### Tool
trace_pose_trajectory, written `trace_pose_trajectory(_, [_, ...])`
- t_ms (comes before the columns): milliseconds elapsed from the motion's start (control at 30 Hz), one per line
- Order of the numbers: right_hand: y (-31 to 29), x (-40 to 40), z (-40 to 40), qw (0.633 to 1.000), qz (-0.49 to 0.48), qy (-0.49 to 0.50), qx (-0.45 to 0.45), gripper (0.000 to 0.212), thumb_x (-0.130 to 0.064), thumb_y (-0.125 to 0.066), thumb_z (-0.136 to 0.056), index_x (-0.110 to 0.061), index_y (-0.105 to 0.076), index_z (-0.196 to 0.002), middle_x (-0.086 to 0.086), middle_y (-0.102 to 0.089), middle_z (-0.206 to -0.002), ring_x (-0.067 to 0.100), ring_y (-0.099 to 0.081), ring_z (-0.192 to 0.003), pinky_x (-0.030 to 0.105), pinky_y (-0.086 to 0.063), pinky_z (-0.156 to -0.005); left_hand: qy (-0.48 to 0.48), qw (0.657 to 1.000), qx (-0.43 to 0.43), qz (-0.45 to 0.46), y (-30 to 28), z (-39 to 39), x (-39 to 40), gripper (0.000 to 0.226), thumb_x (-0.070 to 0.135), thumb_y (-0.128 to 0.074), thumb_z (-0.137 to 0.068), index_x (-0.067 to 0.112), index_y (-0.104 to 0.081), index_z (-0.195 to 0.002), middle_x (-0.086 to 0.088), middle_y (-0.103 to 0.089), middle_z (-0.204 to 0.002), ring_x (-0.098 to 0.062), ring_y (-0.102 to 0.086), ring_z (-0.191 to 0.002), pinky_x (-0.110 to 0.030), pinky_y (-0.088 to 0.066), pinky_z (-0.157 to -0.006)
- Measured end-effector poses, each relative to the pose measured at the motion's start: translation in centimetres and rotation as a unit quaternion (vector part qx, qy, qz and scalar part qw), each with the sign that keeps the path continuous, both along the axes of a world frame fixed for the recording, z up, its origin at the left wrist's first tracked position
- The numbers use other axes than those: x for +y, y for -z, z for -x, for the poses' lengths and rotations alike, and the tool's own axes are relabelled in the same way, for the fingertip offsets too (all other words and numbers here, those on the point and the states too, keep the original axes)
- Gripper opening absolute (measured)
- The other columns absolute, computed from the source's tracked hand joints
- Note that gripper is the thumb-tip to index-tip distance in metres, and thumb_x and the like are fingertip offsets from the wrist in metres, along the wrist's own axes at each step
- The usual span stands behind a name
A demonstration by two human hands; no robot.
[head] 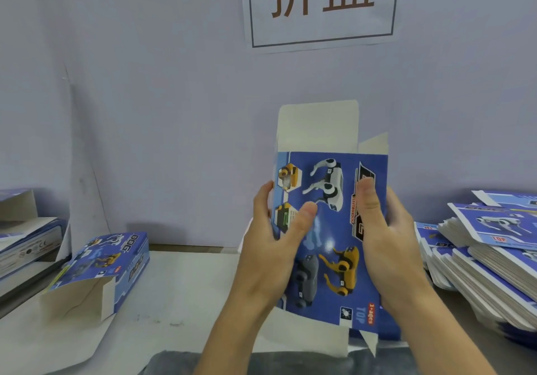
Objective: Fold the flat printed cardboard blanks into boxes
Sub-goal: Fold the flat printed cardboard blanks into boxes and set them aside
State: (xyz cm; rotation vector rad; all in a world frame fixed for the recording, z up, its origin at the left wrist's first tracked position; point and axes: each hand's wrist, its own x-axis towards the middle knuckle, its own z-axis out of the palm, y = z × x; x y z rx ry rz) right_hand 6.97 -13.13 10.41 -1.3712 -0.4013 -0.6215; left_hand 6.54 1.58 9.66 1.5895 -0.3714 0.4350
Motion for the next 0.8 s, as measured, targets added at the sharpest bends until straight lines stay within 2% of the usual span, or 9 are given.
trace_pose_trajectory(100, [-0.5,-0.2,0.0,0.999,-0.011,0.032,-0.006,0.058,-0.065,-0.048,-0.085,-0.028,-0.060,-0.128,-0.007,-0.076,-0.093,0.011,-0.073,-0.083,0.021,-0.060,-0.067,-0.059,0.996,-0.065,-0.006,-0.5,0.4,-0.4,0.075,0.072,-0.059,-0.072,0.028,-0.051,-0.133,0.015,-0.072,-0.089,-0.007,-0.070,-0.083,-0.018,-0.056,-0.070])
trace_pose_trajectory(233, [-0.5,-1.1,-0.4,0.997,-0.022,0.080,-0.006,0.064,-0.058,-0.053,-0.084,-0.029,-0.048,-0.142,-0.027,-0.073,-0.081,-0.010,-0.069,-0.073,0.003,-0.046,-0.052,-0.079,0.989,-0.122,-0.025,-1.0,0.9,-1.2,0.039,0.060,-0.061,-0.083,0.033,-0.057,-0.110,0.009,-0.069,-0.079,-0.018,-0.066,-0.071,-0.015,-0.053,-0.059])
trace_pose_trajectory(333, [-0.6,-1.6,-0.4,0.997,-0.038,0.072,0.015,0.065,-0.062,-0.056,-0.081,-0.032,-0.051,-0.139,-0.012,-0.076,-0.089,0.004,-0.074,-0.075,0.012,-0.052,-0.053,-0.027,0.995,-0.092,-0.028,-1.1,1.2,-1.7,0.042,0.060,-0.060,-0.084,0.036,-0.053,-0.118,-0.005,-0.067,-0.082,-0.030,-0.064,-0.077,-0.019,-0.056,-0.063])
trace_pose_trajectory(400, [-0.6,-1.6,-0.1,0.998,-0.025,0.055,0.021,0.063,-0.062,-0.054,-0.082,-0.029,-0.054,-0.135,-0.003,-0.077,-0.094,0.012,-0.076,-0.077,0.017,-0.054,-0.053,-0.005,0.997,-0.060,-0.038,-1.1,1.2,-1.2,0.045,0.063,-0.059,-0.081,0.039,-0.051,-0.118,-0.012,-0.069,-0.089,-0.034,-0.066,-0.085,-0.029,-0.059,-0.071])
trace_pose_trajectory(467, [-0.8,-1.5,0.2,0.999,0.004,0.037,0.019,0.061,-0.063,-0.052,-0.082,-0.027,-0.056,-0.131,-0.005,-0.077,-0.094,0.011,-0.075,-0.078,0.017,-0.055,-0.054,0.000,0.999,-0.026,-0.034,-0.9,0.9,-0.4,0.050,0.069,-0.062,-0.078,0.042,-0.050,-0.118,-0.002,-0.074,-0.093,-0.022,-0.071,-0.087,-0.037,-0.060,-0.081])
trace_pose_trajectory(567, [-1.1,-1.3,0.6,0.999,0.050,0.007,0.017,0.062,-0.070,-0.051,-0.078,-0.033,-0.059,-0.128,-0.013,-0.076,-0.100,0.006,-0.074,-0.088,0.016,-0.057,-0.063,-0.004,1.000,0.014,0.024,-1.1,0.8,0.2,0.087,0.079,-0.065,-0.063,0.044,-0.038,-0.138,0.009,-0.064,-0.130,-0.012,-0.063,-0.120,-0.038,-0.052,-0.103])
trace_pose_trajectory(667, [-1.5,-1.3,1.0,0.996,0.086,-0.031,0.019,0.067,-0.083,-0.052,-0.076,-0.044,-0.056,-0.131,-0.018,-0.069,-0.120,0.006,-0.067,-0.110,0.025,-0.059,-0.083,-0.001,0.997,-0.023,0.078,-1.6,1.1,-0.4,0.097,0.076,-0.072,-0.063,0.048,-0.027,-0.145,0.016,-0.068,-0.125,-0.012,-0.064,-0.120,-0.026,-0.056,-0.095])
trace_pose_trajectory(733, [-1.7,-1.4,1.2,0.995,0.086,-0.050,0.009,0.059,-0.076,-0.053,-0.081,-0.045,-0.056,-0.131,-0.019,-0.069,-0.121,0.002,-0.067,-0.109,0.020,-0.058,-0.081,-0.003,0.993,-0.065,0.103,-1.7,1.2,-0.7,0.087,0.061,-0.069,-0.068,0.045,-0.031,-0.145,0.014,-0.073,-0.114,-0.014,-0.070,-0.109,-0.026,-0.060,-0.084])
trace_pose_trajectory(800, [-1.8,-1.4,1.2,0.995,0.078,-0.060,0.007,0.056,-0.066,-0.055,-0.084,-0.043,-0.052,-0.135,-0.017,-0.070,-0.118,0.005,-0.069,-0.107,0.021,-0.058,-0.079,0.000,0.991,-0.094,0.100,-1.8,1.4,-0.5,0.079,0.050,-0.067,-0.076,0.042,-0.033,-0.147,0.014,-0.073,-0.114,-0.015,-0.072,-0.106,-0.033,-0.061,-0.084])
